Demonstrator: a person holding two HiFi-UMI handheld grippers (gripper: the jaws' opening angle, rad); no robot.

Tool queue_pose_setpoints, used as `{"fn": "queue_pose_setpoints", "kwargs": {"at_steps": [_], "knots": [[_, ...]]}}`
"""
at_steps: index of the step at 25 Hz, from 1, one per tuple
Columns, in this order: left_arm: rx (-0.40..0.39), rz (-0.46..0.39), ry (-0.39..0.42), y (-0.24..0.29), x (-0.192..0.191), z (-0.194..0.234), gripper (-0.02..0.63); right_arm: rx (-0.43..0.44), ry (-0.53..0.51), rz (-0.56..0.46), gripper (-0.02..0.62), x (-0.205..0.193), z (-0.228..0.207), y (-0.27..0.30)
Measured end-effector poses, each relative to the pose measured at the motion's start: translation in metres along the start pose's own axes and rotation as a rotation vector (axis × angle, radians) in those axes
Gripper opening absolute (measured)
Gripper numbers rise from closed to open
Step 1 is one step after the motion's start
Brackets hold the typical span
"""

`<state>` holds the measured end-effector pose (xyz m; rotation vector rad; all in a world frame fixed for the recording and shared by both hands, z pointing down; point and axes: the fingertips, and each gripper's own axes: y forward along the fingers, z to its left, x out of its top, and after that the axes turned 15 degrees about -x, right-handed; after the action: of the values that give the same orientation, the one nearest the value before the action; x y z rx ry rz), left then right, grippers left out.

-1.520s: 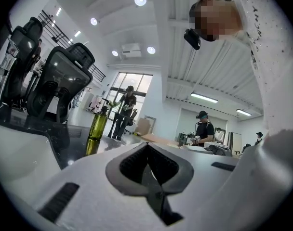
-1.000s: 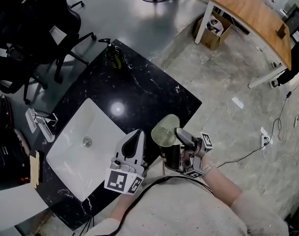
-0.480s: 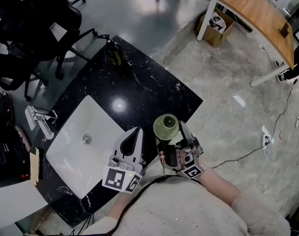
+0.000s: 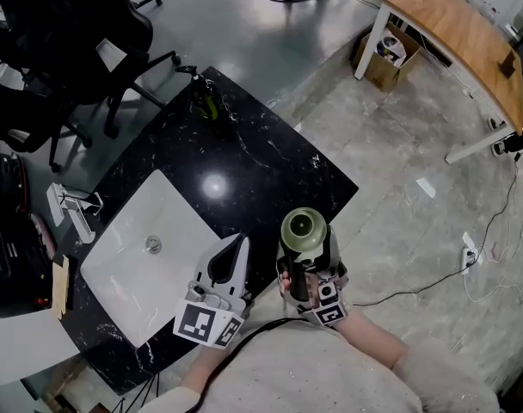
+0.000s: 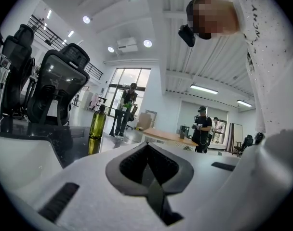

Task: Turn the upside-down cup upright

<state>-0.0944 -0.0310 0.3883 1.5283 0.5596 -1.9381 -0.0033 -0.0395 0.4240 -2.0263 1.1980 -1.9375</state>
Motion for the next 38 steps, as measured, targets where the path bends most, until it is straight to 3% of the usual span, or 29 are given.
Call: {"fn": "queue_pose_setpoints", "kwargs": {"at_steps": [12, 22, 25, 30, 33, 38], "knots": [[0.011, 0.047, -0.008, -0.001, -0.013, -0.006, 0.008, 0.088, -0.044, 0.089, 0.318, 0.002, 0.011, 0.000], [0.026, 0.041, -0.025, -0.006, -0.016, -0.008, 0.008, 0.028, -0.148, 0.191, 0.367, -0.016, 0.008, -0.001], [0.030, 0.033, -0.030, -0.008, -0.016, -0.008, 0.008, -0.078, -0.264, 0.288, 0.367, -0.031, -0.005, -0.011], [0.017, -0.001, -0.043, -0.007, -0.010, -0.010, 0.008, -0.341, -0.562, 0.486, 0.365, -0.076, -0.023, -0.019], [-0.006, -0.022, -0.031, -0.001, -0.005, -0.013, 0.008, -0.531, -0.773, 0.520, 0.364, -0.072, -0.032, -0.030], [-0.050, -0.047, -0.020, 0.008, 0.001, -0.020, 0.008, -0.715, -1.063, 0.521, 0.350, -0.073, -0.034, -0.034]]}}
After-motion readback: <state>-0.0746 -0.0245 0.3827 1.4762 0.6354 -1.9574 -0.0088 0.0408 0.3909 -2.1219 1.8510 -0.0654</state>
